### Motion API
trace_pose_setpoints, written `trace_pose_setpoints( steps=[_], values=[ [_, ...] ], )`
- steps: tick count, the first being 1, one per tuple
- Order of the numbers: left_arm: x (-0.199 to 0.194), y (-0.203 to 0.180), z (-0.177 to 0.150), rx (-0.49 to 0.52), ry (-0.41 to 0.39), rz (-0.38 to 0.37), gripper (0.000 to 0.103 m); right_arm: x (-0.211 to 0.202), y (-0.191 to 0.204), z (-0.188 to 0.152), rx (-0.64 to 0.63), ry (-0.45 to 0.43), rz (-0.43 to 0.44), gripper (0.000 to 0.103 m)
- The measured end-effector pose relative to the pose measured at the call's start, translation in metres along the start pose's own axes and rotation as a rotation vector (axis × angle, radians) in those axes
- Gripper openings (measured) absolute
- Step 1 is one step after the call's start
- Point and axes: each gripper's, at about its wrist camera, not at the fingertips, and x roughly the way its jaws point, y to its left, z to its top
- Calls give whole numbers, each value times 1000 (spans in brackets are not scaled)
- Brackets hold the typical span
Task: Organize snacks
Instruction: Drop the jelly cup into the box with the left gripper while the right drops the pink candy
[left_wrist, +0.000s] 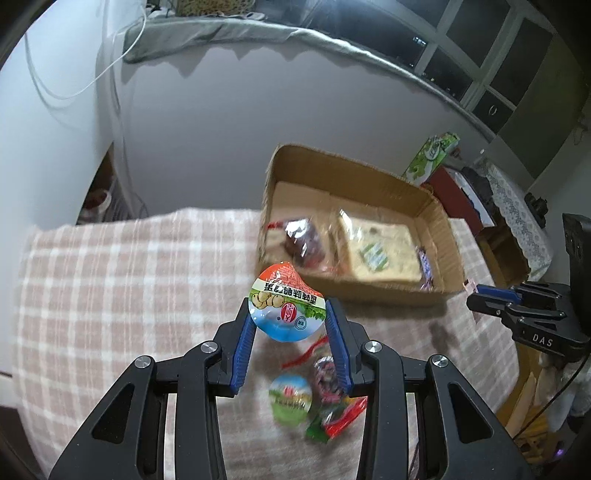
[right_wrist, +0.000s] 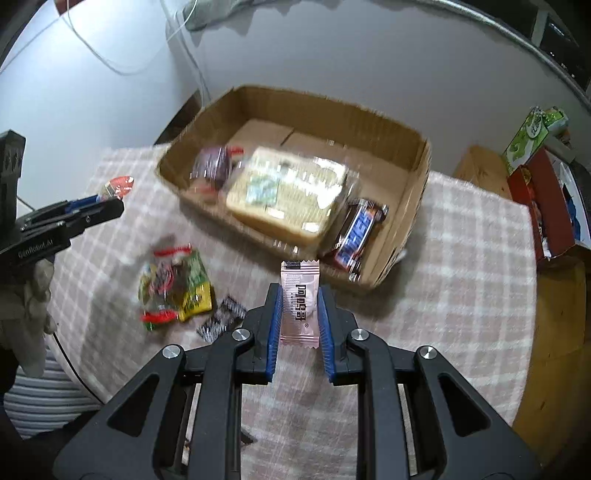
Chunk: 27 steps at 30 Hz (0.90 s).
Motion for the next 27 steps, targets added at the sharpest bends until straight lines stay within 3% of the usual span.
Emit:
trace_pose_setpoints(
  steps=[10, 27],
  values=[
    [22, -21, 43, 31, -21, -19, 36, 1, -18, 48, 31, -71, -24, 20],
    [67, -44, 88, 73, 18, -31, 36, 44, -49, 95, 68, -45, -58, 20]
  ],
)
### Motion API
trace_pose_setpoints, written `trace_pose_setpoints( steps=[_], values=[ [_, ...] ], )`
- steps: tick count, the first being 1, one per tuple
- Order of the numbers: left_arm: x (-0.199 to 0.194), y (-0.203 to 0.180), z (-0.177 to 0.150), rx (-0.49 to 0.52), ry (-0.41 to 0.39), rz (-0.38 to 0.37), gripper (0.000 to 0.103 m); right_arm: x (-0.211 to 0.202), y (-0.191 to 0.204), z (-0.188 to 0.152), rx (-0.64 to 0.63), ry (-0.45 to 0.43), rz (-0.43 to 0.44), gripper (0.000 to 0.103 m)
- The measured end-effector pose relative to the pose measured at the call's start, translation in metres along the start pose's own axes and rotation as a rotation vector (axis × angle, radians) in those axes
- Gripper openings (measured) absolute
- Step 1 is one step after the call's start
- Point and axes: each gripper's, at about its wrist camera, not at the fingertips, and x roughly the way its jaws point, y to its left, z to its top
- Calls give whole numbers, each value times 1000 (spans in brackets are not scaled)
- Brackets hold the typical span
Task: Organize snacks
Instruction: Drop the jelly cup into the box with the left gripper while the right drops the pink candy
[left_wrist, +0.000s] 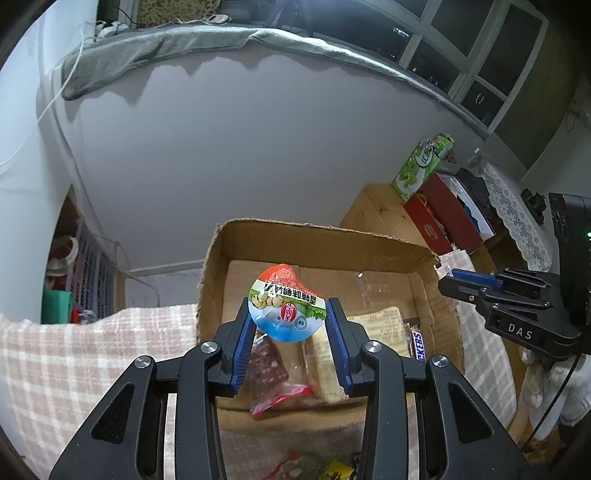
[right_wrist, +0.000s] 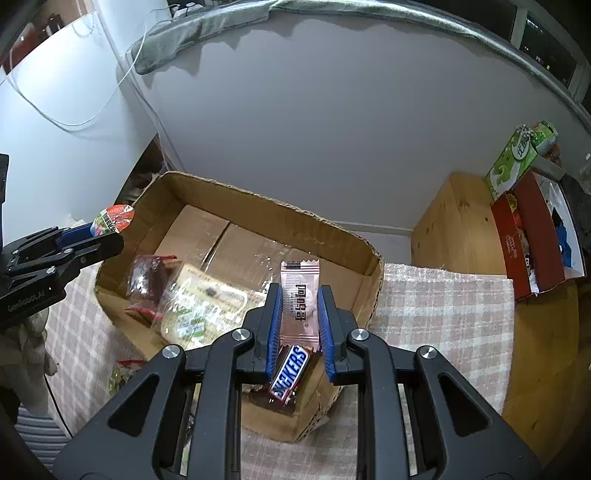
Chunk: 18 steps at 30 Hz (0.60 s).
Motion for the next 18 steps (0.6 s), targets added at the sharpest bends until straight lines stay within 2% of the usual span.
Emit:
trace_pose_setpoints(
  steps=[4, 6, 7, 8, 9, 10, 18],
  values=[
    [7, -1, 2, 0, 14, -1, 37, 6, -3, 3, 7, 9, -1, 20],
    [9, 0, 3, -4, 25, 6, 41, 7, -2, 4, 10, 12, 5, 21],
    [10, 0, 4, -11, 34, 8, 51, 8, -2, 4, 9, 19, 2, 35],
    [10, 1, 4, -14, 36, 9, 55, 10, -2, 4, 8, 24, -2, 48],
    [10, 1, 4, -14, 35, 8, 55, 9, -2, 4, 8, 17, -7, 72],
    [9, 1, 5, -13, 34, 11, 55, 6, -1, 3, 8, 4, -6, 76],
    [0, 2, 4, -10, 20, 10, 55, -2, 4, 0, 1, -8, -7, 76]
  ],
)
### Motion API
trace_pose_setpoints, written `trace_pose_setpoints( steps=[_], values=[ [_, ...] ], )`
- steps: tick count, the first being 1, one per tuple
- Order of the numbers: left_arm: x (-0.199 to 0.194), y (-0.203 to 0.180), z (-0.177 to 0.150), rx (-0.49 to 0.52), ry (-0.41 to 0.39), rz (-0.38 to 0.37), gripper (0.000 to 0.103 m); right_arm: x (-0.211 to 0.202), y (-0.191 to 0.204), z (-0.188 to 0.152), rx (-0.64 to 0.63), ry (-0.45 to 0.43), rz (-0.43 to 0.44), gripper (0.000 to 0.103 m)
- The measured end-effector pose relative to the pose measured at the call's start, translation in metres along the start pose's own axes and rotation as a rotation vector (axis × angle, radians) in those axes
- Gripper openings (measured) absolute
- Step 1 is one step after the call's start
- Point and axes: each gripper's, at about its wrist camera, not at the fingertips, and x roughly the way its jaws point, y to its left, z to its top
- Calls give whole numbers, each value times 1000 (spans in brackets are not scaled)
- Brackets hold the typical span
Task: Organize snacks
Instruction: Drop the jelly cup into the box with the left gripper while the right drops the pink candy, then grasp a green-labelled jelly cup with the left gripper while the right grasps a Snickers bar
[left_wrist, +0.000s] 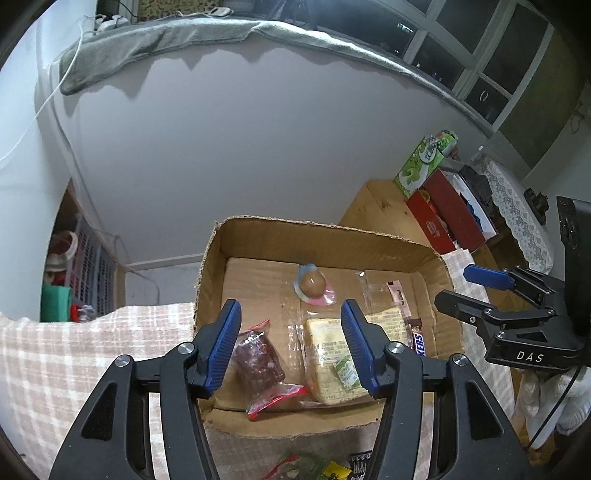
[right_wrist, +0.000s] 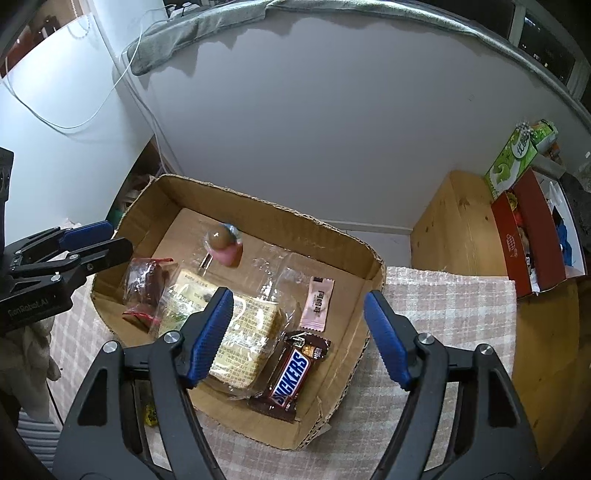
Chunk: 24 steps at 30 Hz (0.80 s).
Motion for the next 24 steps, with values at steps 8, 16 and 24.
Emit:
trace_pose_setpoints(
  steps=[8, 16, 24],
  values=[
    [-17, 4, -6, -10, -24, -1, 55, -16, 7, -9, -12, -15, -1, 76],
    [-44, 16, -33, -25, -33, 9, 55, -44, 18, -39, -16, -16, 20, 76],
    [-69, 32, -76, -66, -18, 9, 55, -66, 34, -109, 19, 51, 71, 76]
  ],
)
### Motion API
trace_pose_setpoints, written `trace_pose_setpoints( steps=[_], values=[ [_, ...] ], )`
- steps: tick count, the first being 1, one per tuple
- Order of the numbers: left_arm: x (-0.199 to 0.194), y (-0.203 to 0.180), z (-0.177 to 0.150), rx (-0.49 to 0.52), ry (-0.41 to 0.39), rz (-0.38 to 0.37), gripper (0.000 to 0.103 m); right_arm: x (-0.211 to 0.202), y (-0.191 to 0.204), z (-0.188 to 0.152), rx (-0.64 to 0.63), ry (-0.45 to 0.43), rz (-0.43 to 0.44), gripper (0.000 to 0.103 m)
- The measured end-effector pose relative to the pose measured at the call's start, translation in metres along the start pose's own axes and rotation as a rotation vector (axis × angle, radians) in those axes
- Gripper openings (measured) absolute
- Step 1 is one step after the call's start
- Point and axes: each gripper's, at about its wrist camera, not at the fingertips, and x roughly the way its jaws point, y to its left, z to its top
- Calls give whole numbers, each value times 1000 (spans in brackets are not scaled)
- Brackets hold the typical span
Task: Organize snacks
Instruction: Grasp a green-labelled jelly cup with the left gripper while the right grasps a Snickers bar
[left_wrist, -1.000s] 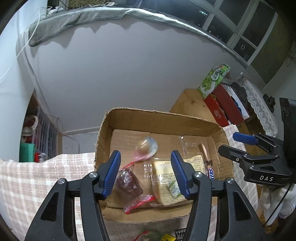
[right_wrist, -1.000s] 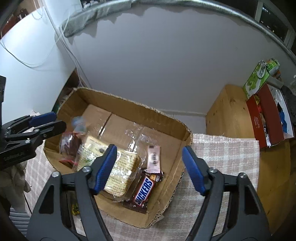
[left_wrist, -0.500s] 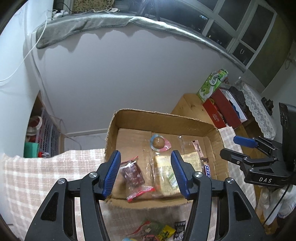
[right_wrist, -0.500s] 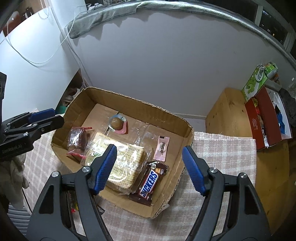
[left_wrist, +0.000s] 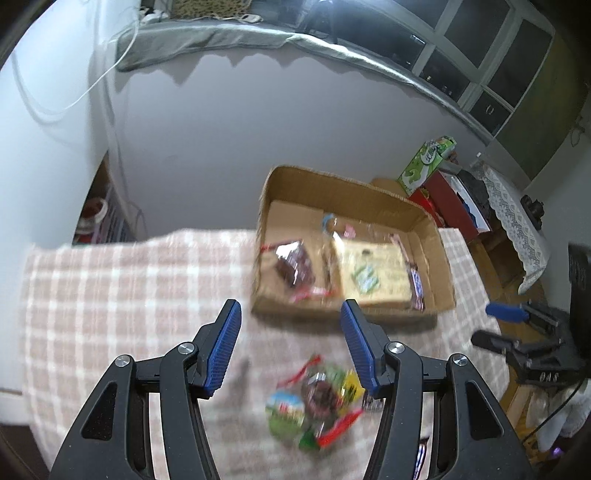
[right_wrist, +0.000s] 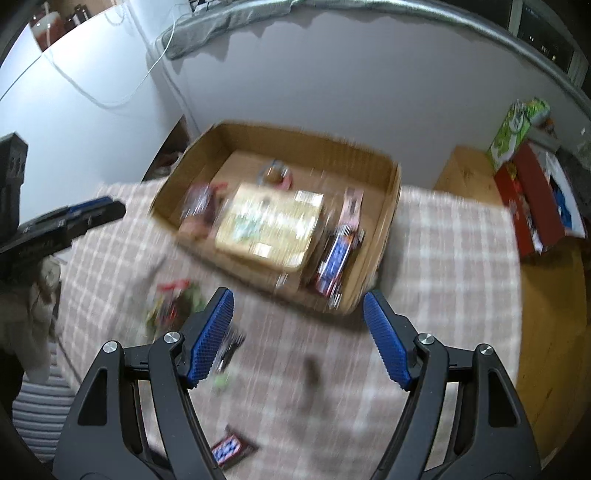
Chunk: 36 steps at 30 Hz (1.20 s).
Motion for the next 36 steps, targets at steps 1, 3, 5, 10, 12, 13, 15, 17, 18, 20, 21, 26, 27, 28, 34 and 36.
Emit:
trace_pose_setpoints(
  steps=[1, 3, 5, 10, 12, 13, 15, 17, 18, 20, 21, 26, 27, 28, 34, 36],
  values=[
    [-2, 3, -6, -5, 6, 0, 55, -1, 2, -12, 9, 14, 8, 76],
    [-5, 7, -18, -15, 15, 2, 55, -1, 7, -36, 29, 46, 19, 76],
    [-6, 10, -29, -22, 27, 0, 55, 0, 12, -55, 47, 74, 25, 76],
    [-2, 14, -57, -51, 66, -11, 55, 12, 23, -98, 88, 165, 41, 76],
    [1, 13, -67, -52, 80, -13, 55, 18, 25, -110, 105, 194, 48, 76],
    [3, 13, -70, -52, 87, -15, 55, 22, 26, -116, 112, 210, 45, 76],
    [6, 13, -75, -50, 99, -21, 55, 28, 27, -123, 126, 236, 47, 76],
    [9, 12, -80, -45, 109, -20, 55, 34, 29, -129, 132, 262, 48, 76],
    [10, 12, -82, -44, 114, -19, 55, 36, 31, -130, 136, 269, 50, 76],
    [13, 12, -87, -42, 124, -19, 55, 39, 34, -132, 141, 281, 58, 76],
    [15, 12, -89, -41, 130, -18, 55, 41, 36, -132, 141, 285, 60, 76],
    [24, 14, -93, -38, 152, -6, 54, 54, 49, -133, 117, 318, 52, 75],
    [26, 14, -93, -38, 154, -7, 54, 56, 51, -133, 108, 326, 49, 73],
    [27, 13, -93, -38, 156, -11, 53, 59, 54, -134, 99, 333, 45, 69],
    [39, 7, -91, -18, 174, -15, 53, 65, 60, -140, 56, 346, 18, 64],
    [44, 6, -90, -13, 182, -15, 53, 65, 62, -141, 30, 339, 0, 62]
  ],
)
